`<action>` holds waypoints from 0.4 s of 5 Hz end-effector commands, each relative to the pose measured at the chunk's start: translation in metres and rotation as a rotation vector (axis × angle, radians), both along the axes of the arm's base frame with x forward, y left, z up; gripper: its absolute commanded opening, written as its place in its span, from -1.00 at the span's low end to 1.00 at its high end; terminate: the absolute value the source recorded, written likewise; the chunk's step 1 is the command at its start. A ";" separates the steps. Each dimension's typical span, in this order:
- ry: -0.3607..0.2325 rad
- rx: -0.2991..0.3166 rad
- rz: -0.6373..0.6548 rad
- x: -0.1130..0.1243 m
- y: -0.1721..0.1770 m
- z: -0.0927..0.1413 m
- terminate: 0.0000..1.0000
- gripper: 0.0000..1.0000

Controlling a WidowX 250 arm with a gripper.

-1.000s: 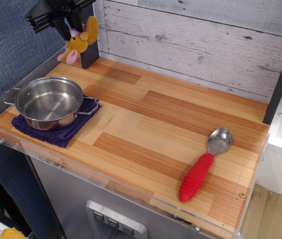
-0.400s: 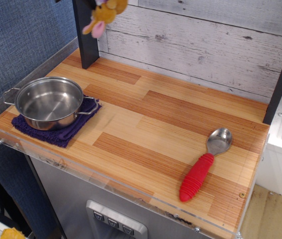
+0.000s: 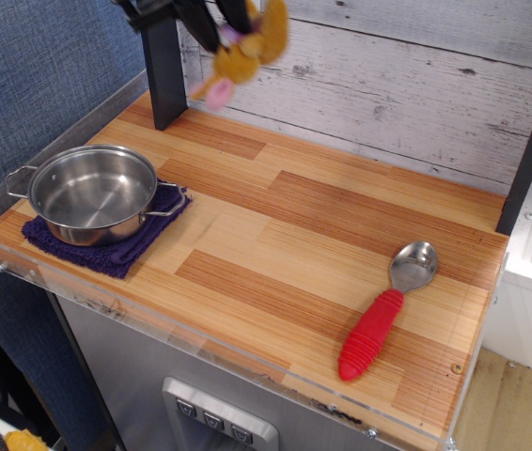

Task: Place the brown toy to the left of the spoon.

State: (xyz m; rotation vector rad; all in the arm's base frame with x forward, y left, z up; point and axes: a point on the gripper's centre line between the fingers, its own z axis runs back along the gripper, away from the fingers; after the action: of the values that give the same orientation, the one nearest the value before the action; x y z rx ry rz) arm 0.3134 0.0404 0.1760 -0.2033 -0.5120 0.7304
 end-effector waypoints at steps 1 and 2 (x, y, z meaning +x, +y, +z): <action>0.029 0.012 -0.084 -0.017 -0.028 -0.026 -1.00 -1.00; 0.081 0.021 -0.091 -0.012 -0.033 -0.054 -1.00 -1.00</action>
State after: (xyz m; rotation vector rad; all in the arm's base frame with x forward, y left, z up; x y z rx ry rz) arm 0.3060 0.0067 0.1103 -0.1650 -0.3905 0.6506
